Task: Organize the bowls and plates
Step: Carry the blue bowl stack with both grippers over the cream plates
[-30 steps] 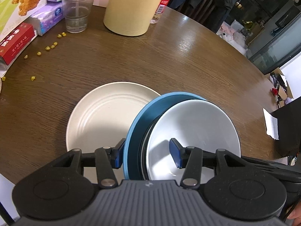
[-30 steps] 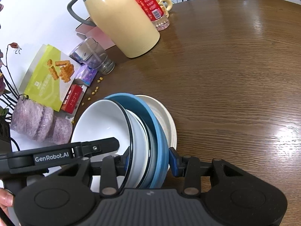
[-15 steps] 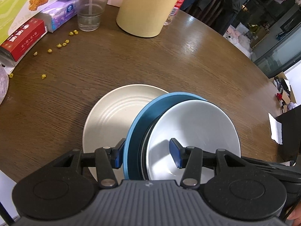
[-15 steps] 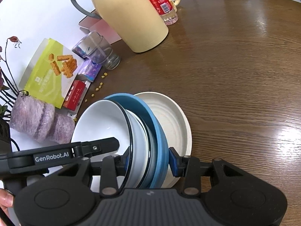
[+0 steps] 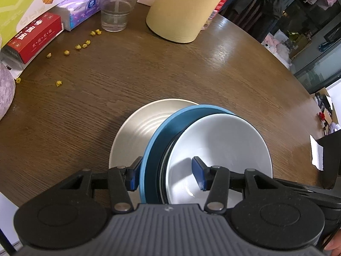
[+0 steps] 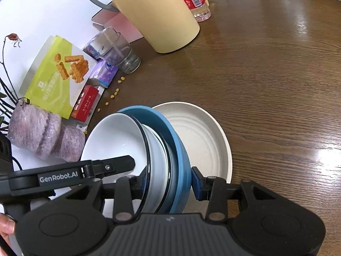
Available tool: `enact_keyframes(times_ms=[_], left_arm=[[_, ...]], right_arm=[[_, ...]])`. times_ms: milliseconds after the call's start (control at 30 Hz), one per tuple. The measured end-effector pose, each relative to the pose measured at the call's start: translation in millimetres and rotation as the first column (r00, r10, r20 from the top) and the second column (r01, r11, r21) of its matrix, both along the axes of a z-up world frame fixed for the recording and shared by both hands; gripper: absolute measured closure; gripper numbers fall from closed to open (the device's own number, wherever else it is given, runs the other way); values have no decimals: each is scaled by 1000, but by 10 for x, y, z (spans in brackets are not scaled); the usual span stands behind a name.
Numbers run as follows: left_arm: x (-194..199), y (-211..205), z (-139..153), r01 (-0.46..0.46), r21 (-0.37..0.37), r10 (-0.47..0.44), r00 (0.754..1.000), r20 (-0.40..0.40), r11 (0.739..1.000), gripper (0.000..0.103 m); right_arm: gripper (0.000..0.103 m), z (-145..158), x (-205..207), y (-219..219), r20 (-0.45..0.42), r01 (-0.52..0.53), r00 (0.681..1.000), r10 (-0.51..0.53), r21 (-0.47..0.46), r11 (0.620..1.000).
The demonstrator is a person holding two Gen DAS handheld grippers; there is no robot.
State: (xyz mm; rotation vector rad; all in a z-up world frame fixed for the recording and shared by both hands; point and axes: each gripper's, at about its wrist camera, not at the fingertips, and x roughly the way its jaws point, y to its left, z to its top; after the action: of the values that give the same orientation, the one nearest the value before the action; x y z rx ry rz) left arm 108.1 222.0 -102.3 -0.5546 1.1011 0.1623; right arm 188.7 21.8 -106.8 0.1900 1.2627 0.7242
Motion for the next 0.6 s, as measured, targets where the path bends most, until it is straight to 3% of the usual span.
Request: enact_keyframes(times_ms=[600], left_arm=[[82, 56, -115, -8, 2, 8, 1000, -22, 1000, 55]], right_arm=[[65, -143, 98, 120, -16, -3, 1000, 3, -14, 1000]])
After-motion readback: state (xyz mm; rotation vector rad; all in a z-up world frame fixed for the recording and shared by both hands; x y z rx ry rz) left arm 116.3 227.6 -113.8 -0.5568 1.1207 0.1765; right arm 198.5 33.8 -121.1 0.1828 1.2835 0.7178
